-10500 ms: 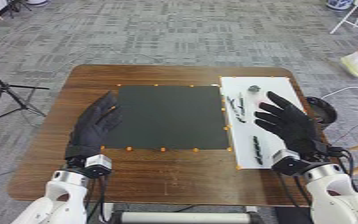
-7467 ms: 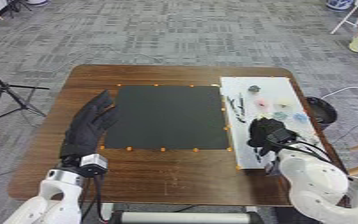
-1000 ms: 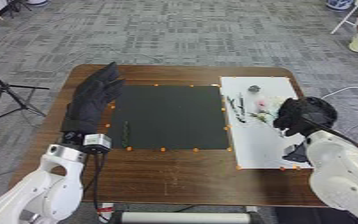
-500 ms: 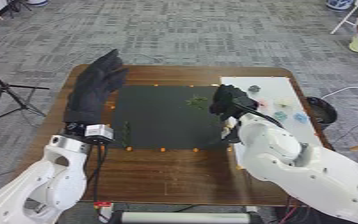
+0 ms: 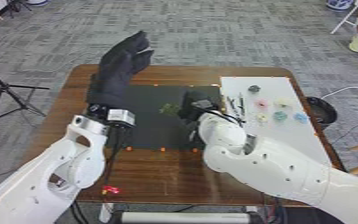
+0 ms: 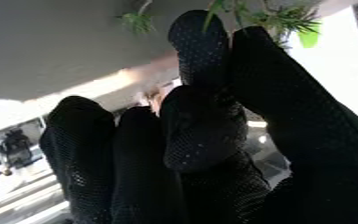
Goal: Arrange flowers
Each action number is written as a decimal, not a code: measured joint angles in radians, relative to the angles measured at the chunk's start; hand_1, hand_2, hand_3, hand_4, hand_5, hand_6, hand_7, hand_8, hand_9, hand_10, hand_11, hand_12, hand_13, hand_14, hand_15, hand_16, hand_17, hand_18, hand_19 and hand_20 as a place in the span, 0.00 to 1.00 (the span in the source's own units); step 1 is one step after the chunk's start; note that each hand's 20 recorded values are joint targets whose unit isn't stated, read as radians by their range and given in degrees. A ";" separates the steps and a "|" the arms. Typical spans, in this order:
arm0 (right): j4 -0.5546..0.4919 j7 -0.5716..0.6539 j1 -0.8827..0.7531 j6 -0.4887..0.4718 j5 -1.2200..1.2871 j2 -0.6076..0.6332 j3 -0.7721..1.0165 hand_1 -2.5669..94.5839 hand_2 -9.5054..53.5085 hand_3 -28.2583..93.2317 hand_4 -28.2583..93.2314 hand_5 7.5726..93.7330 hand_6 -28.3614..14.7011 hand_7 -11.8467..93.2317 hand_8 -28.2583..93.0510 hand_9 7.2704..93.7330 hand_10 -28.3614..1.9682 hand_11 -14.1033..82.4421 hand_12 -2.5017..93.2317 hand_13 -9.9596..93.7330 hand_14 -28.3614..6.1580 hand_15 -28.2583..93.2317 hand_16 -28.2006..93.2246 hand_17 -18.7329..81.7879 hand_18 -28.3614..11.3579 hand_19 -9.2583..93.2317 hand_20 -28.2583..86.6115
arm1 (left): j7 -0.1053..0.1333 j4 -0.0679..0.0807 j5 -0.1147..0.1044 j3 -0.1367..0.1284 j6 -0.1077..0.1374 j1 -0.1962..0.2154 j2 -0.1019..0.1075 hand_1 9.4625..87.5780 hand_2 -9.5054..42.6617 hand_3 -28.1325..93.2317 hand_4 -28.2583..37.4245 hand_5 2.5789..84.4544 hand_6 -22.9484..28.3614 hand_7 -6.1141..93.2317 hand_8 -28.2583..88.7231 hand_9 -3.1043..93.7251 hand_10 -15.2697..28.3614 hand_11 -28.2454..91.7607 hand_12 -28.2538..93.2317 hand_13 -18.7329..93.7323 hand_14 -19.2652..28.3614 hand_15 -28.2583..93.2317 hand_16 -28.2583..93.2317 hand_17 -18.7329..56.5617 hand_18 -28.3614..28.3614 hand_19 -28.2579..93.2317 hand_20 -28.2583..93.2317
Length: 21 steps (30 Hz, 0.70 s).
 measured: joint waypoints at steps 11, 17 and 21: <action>0.032 0.038 -0.030 -0.031 -0.001 -0.043 -0.018 0.37 0.09 0.95 0.17 0.92 0.74 0.54 0.43 0.99 0.69 0.77 0.47 0.96 0.66 0.94 0.57 0.81 0.20 1.00 0.92 | -0.008 -0.003 0.016 0.060 -0.063 -0.032 -0.052 0.24 0.15 0.77 0.07 0.35 0.50 0.22 0.18 0.28 0.62 0.40 0.39 0.34 0.70 0.45 0.28 0.12 0.85 0.55 0.33; 0.062 0.045 -0.036 -0.029 0.023 -0.093 -0.003 0.36 0.13 0.95 0.16 0.92 0.74 0.53 0.42 1.00 0.69 0.77 0.47 0.96 0.66 0.94 0.56 0.81 0.20 1.00 0.92 | -0.010 -0.003 0.016 0.073 -0.063 -0.040 -0.052 0.24 0.16 0.77 0.07 0.35 0.50 0.22 0.18 0.28 0.62 0.40 0.39 0.34 0.70 0.44 0.28 0.12 0.85 0.55 0.33; 0.063 0.044 -0.036 -0.028 0.033 -0.122 -0.007 0.36 0.15 0.94 0.17 0.92 0.73 0.53 0.42 1.00 0.70 0.76 0.47 0.96 0.65 0.94 0.57 0.81 0.20 1.00 0.92 | -0.009 0.000 0.016 0.088 -0.063 -0.053 -0.051 0.24 0.15 0.77 0.07 0.35 0.50 0.22 0.18 0.28 0.62 0.40 0.39 0.34 0.69 0.44 0.28 0.12 0.85 0.55 0.33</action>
